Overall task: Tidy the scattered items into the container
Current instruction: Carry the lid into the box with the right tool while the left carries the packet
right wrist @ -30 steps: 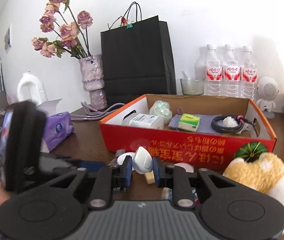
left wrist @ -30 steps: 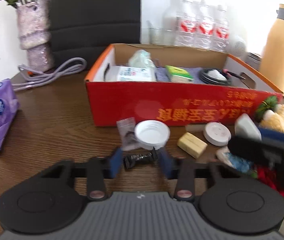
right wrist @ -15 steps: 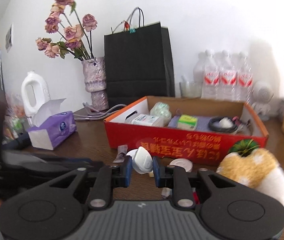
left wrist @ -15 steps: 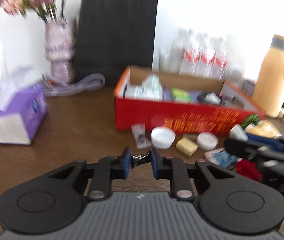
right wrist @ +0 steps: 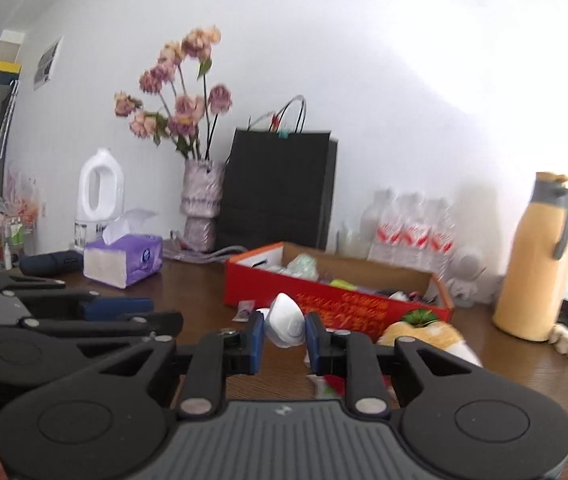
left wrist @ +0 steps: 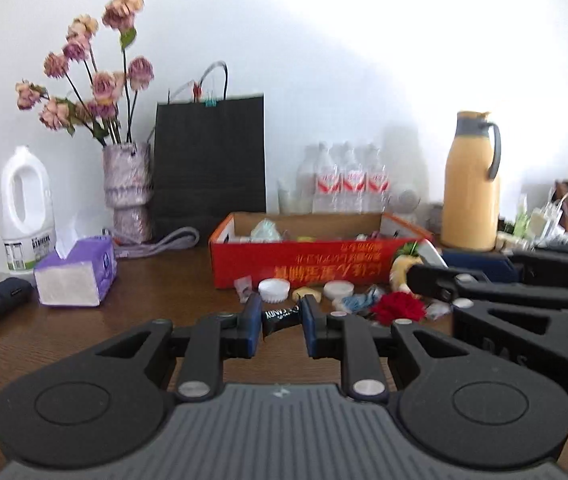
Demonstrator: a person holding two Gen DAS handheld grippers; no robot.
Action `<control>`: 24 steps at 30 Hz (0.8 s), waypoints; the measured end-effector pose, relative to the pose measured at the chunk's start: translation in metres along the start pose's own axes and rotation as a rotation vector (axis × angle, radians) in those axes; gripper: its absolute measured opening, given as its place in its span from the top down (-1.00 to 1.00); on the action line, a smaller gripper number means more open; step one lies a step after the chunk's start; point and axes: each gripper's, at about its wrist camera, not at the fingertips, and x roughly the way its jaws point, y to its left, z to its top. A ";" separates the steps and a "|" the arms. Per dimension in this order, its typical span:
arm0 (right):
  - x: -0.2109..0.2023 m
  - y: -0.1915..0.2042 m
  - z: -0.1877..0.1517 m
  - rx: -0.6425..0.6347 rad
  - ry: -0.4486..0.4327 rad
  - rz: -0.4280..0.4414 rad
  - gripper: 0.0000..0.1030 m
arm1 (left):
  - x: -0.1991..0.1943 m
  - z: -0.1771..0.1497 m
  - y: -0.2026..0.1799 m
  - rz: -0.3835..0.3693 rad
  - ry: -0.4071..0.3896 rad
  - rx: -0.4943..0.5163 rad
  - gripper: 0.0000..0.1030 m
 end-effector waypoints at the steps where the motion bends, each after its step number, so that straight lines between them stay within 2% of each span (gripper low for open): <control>1: -0.006 -0.002 0.000 0.016 -0.003 -0.007 0.60 | -0.003 0.001 -0.001 -0.004 -0.007 0.007 0.57; 5: -0.014 -0.012 0.000 0.044 0.003 -0.034 0.60 | -0.005 0.005 -0.001 -0.015 -0.016 0.001 0.57; 9: -0.006 -0.028 0.015 0.087 0.009 -0.043 0.60 | 0.005 0.021 -0.002 -0.026 -0.037 0.022 0.57; 13: 0.014 -0.060 0.044 0.154 0.014 -0.048 0.60 | 0.036 0.061 0.001 -0.068 -0.071 0.032 0.57; 16: 0.045 -0.093 0.081 0.201 0.038 -0.028 0.60 | 0.081 0.103 -0.001 -0.102 -0.079 0.056 0.57; 18: 0.074 -0.114 0.109 0.184 0.090 0.006 0.60 | 0.121 0.134 -0.002 -0.129 -0.029 0.073 0.57; 21: 0.130 -0.139 0.145 0.105 0.181 0.014 0.60 | 0.189 0.173 -0.001 -0.163 0.095 0.051 0.57; 24: 0.199 -0.161 0.157 0.061 0.338 0.025 0.60 | 0.258 0.188 0.004 -0.119 0.211 0.051 0.56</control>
